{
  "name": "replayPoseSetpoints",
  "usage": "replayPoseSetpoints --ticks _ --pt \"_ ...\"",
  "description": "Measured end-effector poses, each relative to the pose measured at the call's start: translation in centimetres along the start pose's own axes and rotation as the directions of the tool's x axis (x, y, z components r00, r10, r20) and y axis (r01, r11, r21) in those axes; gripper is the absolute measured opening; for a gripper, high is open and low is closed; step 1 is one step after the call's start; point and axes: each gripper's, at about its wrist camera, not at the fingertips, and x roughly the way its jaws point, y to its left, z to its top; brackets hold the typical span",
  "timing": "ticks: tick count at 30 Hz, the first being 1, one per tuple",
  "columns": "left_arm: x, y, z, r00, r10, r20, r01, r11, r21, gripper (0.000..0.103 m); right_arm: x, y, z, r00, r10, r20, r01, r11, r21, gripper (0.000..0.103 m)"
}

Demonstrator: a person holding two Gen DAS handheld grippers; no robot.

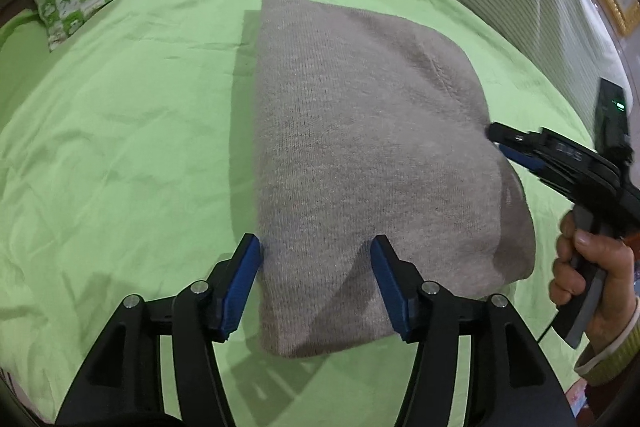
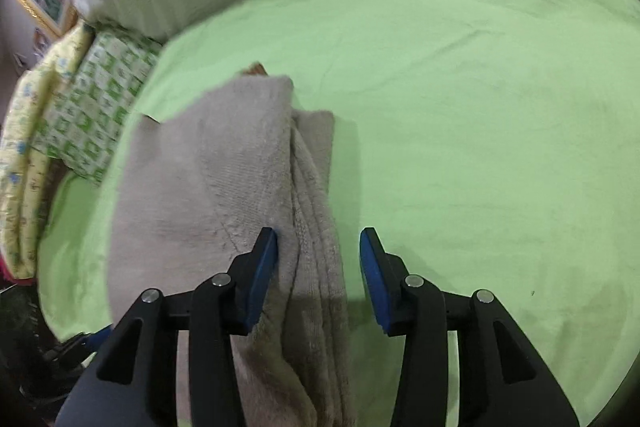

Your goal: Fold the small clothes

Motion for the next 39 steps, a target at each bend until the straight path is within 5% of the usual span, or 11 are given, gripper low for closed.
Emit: replayPoseSetpoints --ticks 4,11,27,39 --pt "-1.0 -0.1 -0.6 0.999 0.035 0.018 -0.035 0.999 0.002 0.072 -2.6 -0.1 -1.2 0.999 0.039 0.033 -0.04 0.999 0.019 0.045" --pt "-2.8 -0.3 -1.6 0.997 0.057 0.055 -0.058 0.998 0.019 0.074 -5.4 0.5 -3.7 0.996 0.073 0.052 -0.075 0.997 0.034 0.046" --pt "-6.0 -2.2 -6.4 0.984 0.116 0.135 -0.13 0.986 0.104 0.082 -10.3 3.3 -11.1 0.993 0.075 0.094 -0.07 0.996 -0.054 0.065" --pt "-9.0 -2.3 -9.2 0.938 0.234 0.254 -0.281 0.944 0.171 0.084 -11.9 7.0 -14.7 0.99 0.071 0.125 -0.035 0.962 -0.27 0.078"
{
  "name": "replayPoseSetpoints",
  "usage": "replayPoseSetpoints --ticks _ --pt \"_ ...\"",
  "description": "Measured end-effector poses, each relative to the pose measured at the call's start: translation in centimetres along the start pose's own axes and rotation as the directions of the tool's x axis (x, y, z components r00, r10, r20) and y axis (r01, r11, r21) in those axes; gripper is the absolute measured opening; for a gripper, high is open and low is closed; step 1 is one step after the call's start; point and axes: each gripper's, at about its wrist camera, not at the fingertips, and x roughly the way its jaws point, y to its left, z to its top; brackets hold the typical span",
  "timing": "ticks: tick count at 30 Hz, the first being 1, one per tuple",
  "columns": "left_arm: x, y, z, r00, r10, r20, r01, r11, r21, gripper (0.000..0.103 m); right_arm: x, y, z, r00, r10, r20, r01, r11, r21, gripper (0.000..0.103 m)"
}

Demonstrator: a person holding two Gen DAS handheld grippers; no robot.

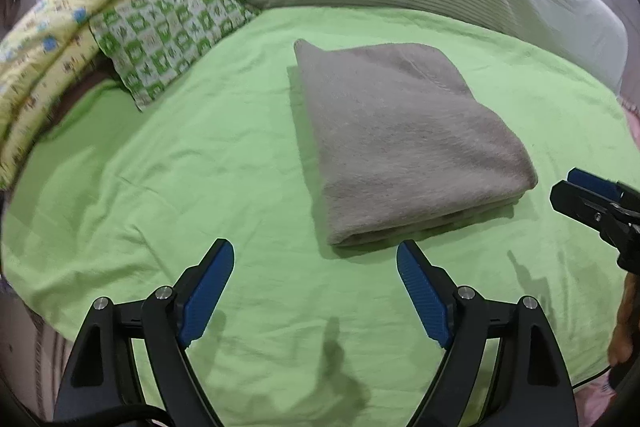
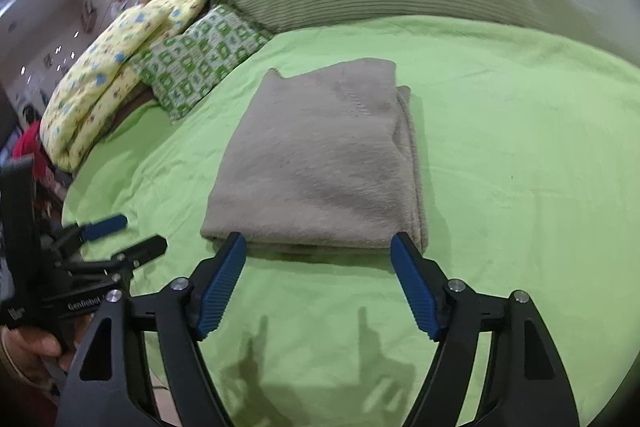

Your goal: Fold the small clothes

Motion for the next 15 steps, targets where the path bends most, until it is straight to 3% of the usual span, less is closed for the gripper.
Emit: replayPoseSetpoints --ticks 5,15 --pt "-1.3 -0.2 0.0 1.0 0.009 0.03 -0.01 0.999 0.033 0.087 -0.3 0.7 -0.2 1.0 -0.012 0.016 0.013 0.999 -0.047 0.08" --pt "-2.1 0.3 1.4 0.997 -0.026 0.077 0.029 0.999 -0.036 0.092 -1.1 0.6 0.3 0.997 -0.025 0.072 0.033 0.993 -0.114 0.089"
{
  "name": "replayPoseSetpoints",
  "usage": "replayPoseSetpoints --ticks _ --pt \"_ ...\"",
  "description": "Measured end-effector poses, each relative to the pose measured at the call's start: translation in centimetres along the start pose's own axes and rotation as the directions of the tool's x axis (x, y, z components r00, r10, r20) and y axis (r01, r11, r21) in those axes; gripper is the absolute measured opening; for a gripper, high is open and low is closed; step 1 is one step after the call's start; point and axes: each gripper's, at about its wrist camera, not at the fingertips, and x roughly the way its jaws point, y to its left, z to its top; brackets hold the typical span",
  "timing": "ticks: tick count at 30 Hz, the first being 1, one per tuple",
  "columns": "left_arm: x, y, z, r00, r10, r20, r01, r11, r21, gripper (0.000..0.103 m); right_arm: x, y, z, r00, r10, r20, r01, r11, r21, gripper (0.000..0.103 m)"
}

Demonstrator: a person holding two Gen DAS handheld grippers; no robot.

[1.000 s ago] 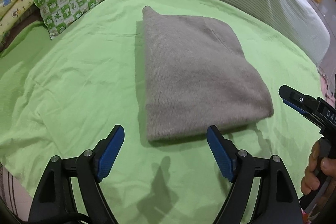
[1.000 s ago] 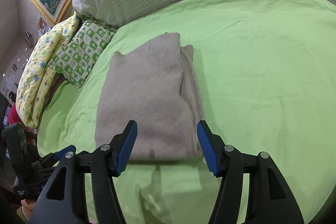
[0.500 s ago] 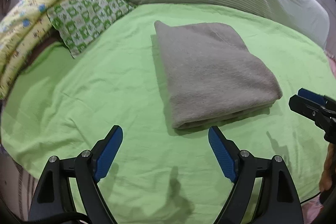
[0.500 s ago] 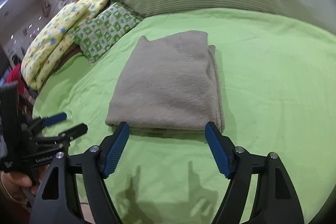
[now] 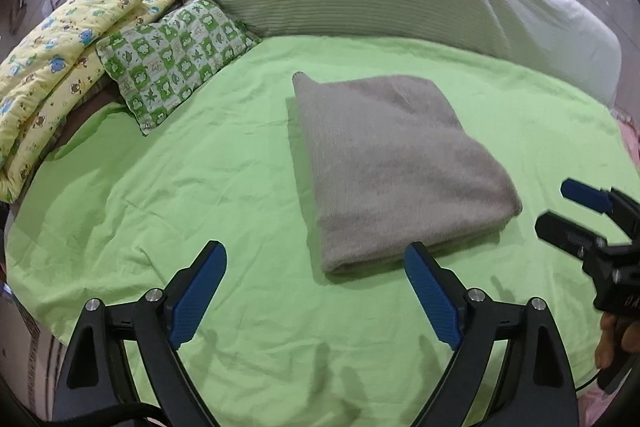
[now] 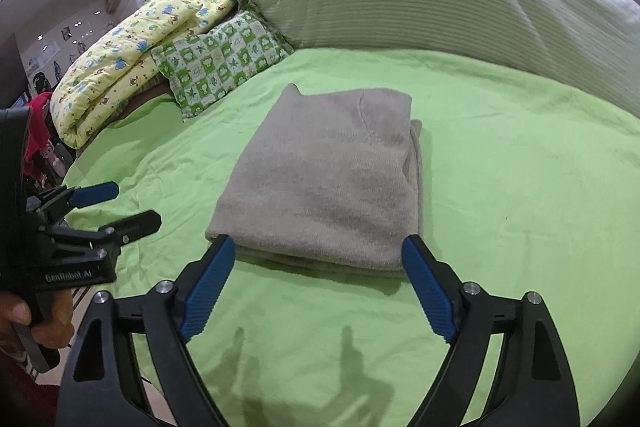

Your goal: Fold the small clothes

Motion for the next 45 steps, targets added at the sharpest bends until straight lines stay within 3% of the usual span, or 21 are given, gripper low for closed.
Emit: replayPoseSetpoints --ticks 8,18,45 --pt "2.5 0.9 -0.4 1.0 -0.019 0.012 0.02 0.998 -0.065 0.093 2.2 -1.0 -0.9 0.999 -0.024 -0.042 0.023 1.0 -0.014 0.089" --pt "6.0 0.3 -1.8 0.998 0.01 -0.063 -0.012 0.999 -0.03 0.093 4.9 -0.7 -1.7 0.998 -0.031 -0.049 0.029 0.998 -0.047 0.089" --pt "6.7 0.2 -1.6 0.996 0.0 -0.084 -0.004 0.999 -0.043 0.093 6.5 -0.8 -2.0 0.997 -0.018 -0.074 0.017 1.0 -0.022 0.089"
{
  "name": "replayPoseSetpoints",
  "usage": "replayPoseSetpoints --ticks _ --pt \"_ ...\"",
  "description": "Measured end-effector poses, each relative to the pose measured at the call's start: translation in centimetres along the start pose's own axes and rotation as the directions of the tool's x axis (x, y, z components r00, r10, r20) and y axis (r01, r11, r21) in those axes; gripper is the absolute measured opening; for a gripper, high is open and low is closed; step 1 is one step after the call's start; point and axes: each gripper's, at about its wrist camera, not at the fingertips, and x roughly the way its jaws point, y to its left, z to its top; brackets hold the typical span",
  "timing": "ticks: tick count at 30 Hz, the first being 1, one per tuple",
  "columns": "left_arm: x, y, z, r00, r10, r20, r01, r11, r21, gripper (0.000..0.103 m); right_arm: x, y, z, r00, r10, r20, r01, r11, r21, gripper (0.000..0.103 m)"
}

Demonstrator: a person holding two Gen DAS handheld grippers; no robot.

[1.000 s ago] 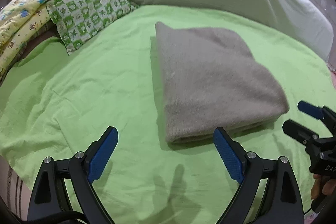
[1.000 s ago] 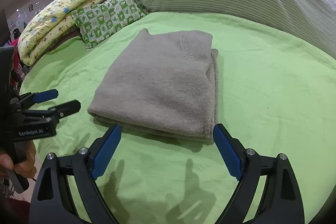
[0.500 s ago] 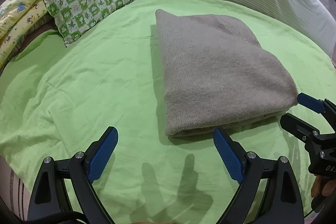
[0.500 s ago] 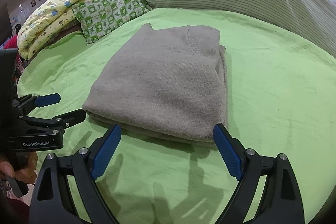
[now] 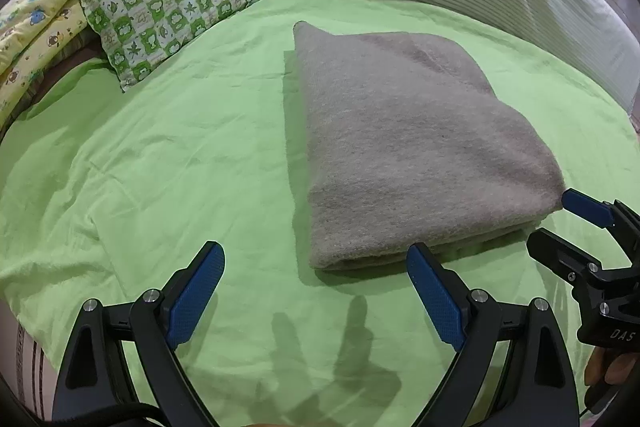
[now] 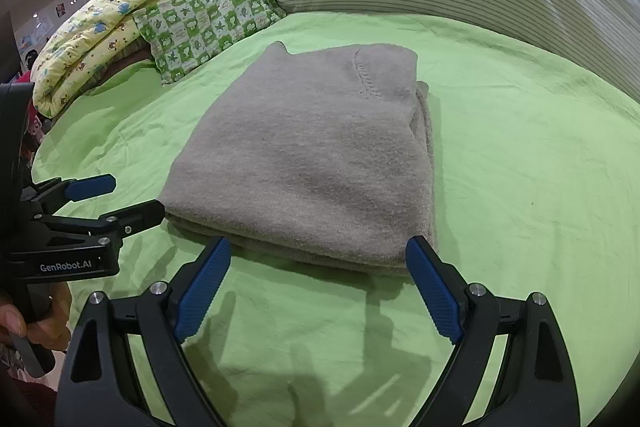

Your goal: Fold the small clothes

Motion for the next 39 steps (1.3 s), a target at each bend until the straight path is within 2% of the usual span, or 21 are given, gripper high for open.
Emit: replayPoseSetpoints --ticks 39 --pt "-0.8 -1.3 0.1 1.0 -0.008 0.015 0.008 0.999 0.032 0.094 -0.9 -0.6 0.1 1.0 -0.006 0.021 0.006 1.0 0.022 0.089"
